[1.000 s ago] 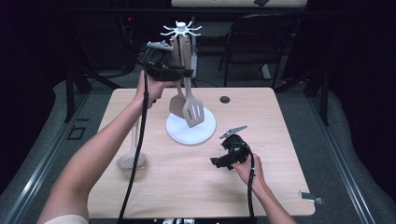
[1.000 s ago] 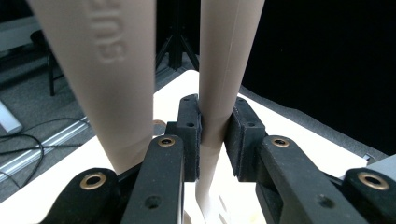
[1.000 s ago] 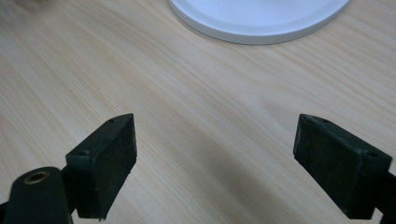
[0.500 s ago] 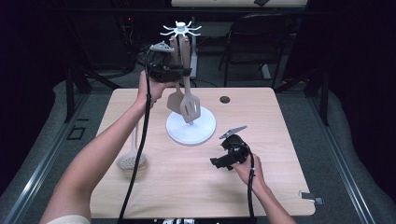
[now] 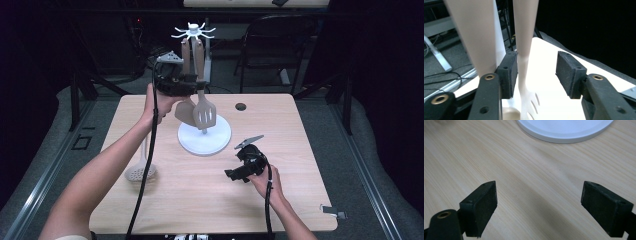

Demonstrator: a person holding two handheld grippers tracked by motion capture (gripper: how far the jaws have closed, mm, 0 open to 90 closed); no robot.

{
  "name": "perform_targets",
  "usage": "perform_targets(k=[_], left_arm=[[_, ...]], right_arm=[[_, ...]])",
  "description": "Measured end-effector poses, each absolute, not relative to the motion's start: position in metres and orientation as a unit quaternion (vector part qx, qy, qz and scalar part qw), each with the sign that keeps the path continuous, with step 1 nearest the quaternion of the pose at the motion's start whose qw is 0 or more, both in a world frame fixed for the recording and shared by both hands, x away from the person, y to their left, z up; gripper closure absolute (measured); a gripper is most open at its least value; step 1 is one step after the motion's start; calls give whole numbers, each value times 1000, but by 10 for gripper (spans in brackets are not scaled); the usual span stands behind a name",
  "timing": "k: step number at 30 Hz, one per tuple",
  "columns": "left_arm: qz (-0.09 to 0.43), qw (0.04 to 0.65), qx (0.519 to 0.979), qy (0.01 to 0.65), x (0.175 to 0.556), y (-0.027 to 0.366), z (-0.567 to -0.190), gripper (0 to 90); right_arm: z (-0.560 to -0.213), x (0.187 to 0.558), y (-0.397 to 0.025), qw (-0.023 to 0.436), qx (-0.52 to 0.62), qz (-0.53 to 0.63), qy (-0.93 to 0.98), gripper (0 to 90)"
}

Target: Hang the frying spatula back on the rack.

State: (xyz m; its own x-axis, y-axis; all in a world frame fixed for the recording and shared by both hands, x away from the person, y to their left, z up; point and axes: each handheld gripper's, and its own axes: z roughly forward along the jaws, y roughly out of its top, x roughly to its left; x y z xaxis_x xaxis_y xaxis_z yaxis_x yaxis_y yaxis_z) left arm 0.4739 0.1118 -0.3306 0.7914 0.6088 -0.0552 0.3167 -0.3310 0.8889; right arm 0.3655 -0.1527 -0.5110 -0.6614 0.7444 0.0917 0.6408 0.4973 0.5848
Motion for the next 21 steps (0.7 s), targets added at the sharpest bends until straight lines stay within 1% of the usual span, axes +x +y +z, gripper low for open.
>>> perform_targets(k=[5,7,10,13,15,17,21], left_arm=[[134,497,809,283,465,120,-337,523],[133,496,811,282,462,126,-336,566],[139,499,807,283,460,136,-332,670],[154,509,796,288,459,147,-322,788],[170,516,788,290,459,153,-313,848],[184,522,781,291,460,158,-303,871],[214,527,768,295,463,166,-285,877]], right_arm=[[-511,366,-152,85,406,300,859,130],[-511,366,-152,85,405,298,860,130],[-512,366,-152,85,403,296,862,131],[-512,366,-151,85,404,298,861,131],[-513,366,-150,81,405,301,859,131],[-513,366,-150,84,406,301,859,131],[-514,366,-148,81,403,301,861,131]])
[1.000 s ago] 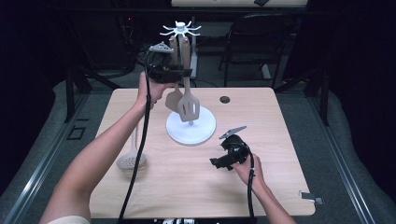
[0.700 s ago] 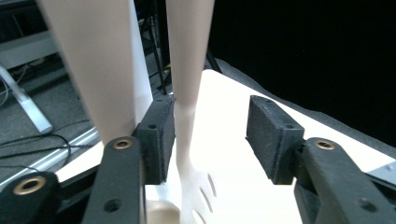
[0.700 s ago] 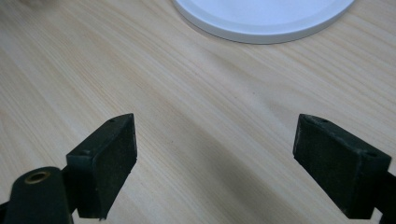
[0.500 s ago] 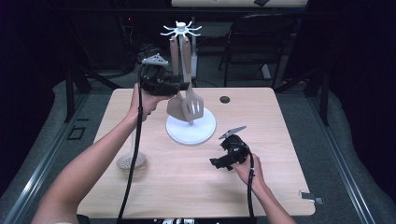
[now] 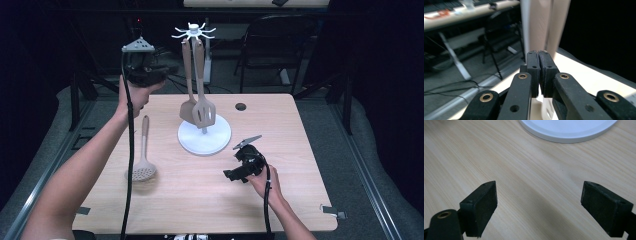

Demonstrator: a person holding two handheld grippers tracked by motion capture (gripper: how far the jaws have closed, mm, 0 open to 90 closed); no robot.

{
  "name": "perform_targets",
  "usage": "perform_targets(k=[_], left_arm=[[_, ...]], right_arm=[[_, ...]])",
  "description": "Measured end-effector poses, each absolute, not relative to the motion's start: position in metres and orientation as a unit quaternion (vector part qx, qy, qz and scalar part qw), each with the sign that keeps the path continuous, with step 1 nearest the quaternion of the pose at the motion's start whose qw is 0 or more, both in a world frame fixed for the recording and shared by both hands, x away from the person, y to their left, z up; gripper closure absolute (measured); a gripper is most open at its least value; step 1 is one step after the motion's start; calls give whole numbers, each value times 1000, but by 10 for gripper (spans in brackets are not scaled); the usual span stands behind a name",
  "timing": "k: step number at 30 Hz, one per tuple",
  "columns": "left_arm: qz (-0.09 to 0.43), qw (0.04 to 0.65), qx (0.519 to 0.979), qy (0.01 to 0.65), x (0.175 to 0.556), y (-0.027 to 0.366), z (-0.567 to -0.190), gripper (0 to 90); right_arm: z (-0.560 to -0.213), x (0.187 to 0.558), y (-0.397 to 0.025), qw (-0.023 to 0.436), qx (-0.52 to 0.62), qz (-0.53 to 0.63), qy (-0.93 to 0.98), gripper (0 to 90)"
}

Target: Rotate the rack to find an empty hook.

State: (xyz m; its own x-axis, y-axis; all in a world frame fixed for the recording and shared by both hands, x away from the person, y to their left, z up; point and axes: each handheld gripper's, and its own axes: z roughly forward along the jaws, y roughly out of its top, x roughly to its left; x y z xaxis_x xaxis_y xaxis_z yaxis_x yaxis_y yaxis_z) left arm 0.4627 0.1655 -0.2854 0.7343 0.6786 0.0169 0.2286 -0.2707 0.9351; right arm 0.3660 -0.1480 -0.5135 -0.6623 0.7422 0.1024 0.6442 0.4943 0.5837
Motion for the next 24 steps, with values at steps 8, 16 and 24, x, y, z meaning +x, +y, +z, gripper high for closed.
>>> perform_targets(k=[8,16,24], left_arm=[[233,532,758,297,473,167,-265,883],[248,534,754,291,480,158,-248,883],[267,520,754,299,489,151,-244,896]], right_arm=[[-514,367,-148,83,399,298,863,131],[-513,367,-150,86,396,295,865,131],[-513,367,-150,84,395,297,865,131]])
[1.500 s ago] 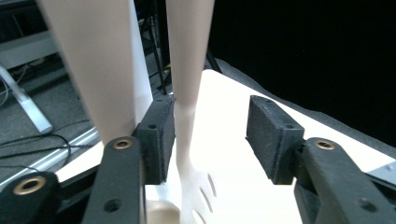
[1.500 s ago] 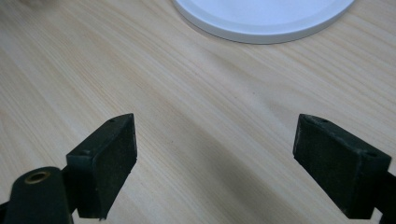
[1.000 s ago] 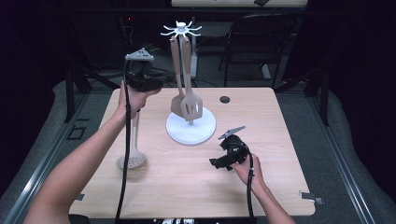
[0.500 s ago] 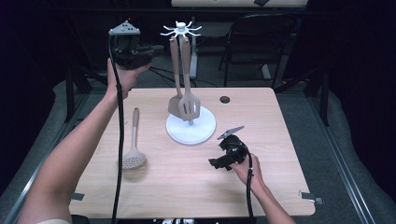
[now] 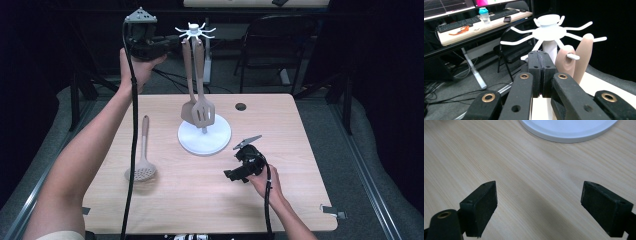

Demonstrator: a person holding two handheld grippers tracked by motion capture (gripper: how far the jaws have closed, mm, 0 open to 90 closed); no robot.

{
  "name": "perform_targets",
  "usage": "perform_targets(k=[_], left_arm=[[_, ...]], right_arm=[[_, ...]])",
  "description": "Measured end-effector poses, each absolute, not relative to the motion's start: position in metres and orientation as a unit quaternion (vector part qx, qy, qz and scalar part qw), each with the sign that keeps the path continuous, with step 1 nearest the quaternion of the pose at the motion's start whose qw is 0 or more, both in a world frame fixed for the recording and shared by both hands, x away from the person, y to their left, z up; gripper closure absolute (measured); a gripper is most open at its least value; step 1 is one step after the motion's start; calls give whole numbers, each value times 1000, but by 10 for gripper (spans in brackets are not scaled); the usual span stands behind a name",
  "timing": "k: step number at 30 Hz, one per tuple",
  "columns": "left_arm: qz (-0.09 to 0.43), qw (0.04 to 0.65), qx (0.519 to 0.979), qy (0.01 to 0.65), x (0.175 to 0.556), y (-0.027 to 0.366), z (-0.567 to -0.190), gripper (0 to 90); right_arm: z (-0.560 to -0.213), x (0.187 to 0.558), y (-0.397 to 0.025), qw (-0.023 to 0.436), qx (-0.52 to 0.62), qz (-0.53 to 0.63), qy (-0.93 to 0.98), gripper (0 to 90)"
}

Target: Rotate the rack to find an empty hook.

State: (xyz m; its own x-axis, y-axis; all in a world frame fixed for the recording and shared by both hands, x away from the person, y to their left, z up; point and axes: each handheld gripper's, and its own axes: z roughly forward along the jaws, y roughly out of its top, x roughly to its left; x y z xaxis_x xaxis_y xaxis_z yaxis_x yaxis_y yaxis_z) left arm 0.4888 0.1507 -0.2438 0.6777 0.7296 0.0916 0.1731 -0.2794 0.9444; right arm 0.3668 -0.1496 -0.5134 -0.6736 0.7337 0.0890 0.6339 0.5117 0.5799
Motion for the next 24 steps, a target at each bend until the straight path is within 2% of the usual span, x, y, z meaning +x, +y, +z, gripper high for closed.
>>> perform_targets(k=[16,24], left_arm=[[283,507,749,318,504,149,-243,900],[281,505,752,317,497,156,-248,900]], right_arm=[[-513,367,-150,84,397,295,865,131],[-513,367,-150,83,396,294,866,131]])
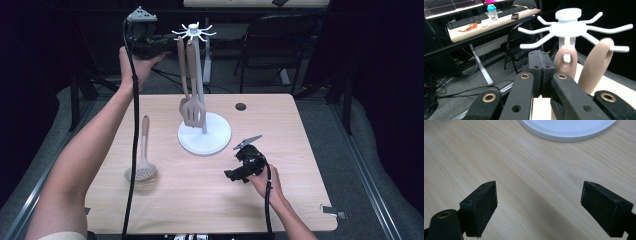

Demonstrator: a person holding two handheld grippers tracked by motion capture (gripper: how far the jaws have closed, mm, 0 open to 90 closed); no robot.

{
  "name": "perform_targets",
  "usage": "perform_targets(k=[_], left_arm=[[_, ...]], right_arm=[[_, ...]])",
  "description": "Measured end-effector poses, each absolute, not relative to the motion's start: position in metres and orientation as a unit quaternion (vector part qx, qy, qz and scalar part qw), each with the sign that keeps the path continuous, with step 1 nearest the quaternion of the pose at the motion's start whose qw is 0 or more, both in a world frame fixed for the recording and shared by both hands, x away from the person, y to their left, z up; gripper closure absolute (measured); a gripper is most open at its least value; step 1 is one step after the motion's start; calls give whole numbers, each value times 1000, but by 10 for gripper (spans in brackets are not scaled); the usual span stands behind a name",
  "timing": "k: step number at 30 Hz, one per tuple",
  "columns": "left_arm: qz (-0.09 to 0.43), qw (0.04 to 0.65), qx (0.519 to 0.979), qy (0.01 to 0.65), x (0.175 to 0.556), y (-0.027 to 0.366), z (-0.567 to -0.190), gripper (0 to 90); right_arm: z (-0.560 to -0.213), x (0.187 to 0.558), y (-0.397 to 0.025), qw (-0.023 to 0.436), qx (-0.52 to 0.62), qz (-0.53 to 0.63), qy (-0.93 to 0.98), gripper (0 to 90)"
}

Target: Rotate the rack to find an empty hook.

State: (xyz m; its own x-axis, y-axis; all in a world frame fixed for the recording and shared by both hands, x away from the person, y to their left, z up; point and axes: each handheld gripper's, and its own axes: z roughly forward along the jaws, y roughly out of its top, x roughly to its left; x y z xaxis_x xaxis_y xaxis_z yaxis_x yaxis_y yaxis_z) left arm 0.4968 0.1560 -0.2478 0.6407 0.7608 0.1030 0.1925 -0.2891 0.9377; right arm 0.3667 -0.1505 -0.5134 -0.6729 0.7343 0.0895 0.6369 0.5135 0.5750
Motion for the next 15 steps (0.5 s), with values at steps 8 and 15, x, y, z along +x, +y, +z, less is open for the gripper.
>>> perform_targets(k=[8,15], left_arm=[[272,509,759,302,479,165,-254,900],[267,522,761,278,469,158,-249,900]], right_arm=[[-513,366,-149,83,393,292,868,132],[-513,366,-148,83,393,293,868,132]])
